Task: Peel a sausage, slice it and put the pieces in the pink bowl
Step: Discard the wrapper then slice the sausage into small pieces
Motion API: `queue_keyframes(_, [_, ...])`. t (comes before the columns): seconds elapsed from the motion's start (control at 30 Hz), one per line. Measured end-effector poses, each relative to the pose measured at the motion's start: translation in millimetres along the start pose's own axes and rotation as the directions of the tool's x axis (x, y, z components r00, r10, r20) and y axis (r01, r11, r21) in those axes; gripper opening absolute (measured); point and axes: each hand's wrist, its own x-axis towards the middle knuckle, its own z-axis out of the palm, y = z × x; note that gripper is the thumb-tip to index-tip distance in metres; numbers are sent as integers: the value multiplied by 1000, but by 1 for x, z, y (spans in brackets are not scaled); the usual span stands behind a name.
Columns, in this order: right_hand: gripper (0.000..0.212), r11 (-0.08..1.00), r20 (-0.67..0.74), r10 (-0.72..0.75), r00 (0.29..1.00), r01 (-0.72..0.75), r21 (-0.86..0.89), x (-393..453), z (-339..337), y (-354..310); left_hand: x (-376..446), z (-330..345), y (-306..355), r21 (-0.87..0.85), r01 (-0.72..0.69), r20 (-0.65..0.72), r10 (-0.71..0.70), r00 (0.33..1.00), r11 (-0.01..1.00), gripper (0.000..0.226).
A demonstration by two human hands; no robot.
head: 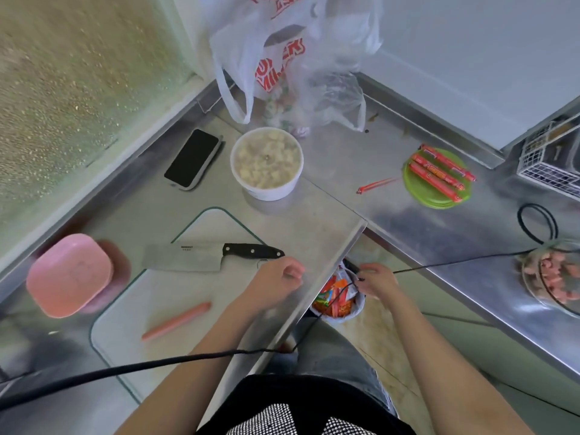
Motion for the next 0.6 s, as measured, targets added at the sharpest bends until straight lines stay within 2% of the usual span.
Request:
queue_keyframes(0.07, [25, 1000, 69, 12, 998, -10, -26, -5, 5, -14, -2, -5, -2, -12, 9, -39, -9, 999, 1000, 17])
queue_keyframes(0.13, [13, 988, 165, 14, 986, 12, -155, -22, 14, -38, -7, -12, -4, -22, 14, -84, -16, 996, 1000, 19])
queue_keyframes(0.17, [17, 968, 194, 26, 981, 24, -250, -30, 18, -49, -10, -17, -6, -33, 28, -105, -31, 994, 999, 20])
queue_keyframes(0.23, [26, 895, 200, 36, 979, 57, -442, -46, 22, -68, -17, -28, -13, -81, 54, -147, -65, 987, 995, 18])
queue_keyframes(0.3, [22, 784, 167, -23, 986, 121, -609, -57, 24, -84, -27, -40, -23, -133, 74, -203, -100, 974, 988, 14])
queue_keyframes(0.37, [17, 737, 187, -101, 977, 200, -646, -67, 29, -103, -39, -53, -37, -189, 89, -280, -140, 950, 978, 17])
queue_keyframes(0.43, [19, 710, 243, -130, 961, 261, -654, -82, 42, -122, -52, -63, -53, -225, 118, -371, -197, 907, 967, 22])
queue_keyframes(0.5, [24, 628, 321, -187, 928, 364, -687, -95, 63, -137, -66, -71, -71, -296, 146, -466, -276, 841, 944, 27])
queue_keyframes(0.6, [25, 518, 471, -301, 829, 557, -649, -108, 102, -151, -88, -77, -97, -366, 170, -582, -368, 725, 915, 34])
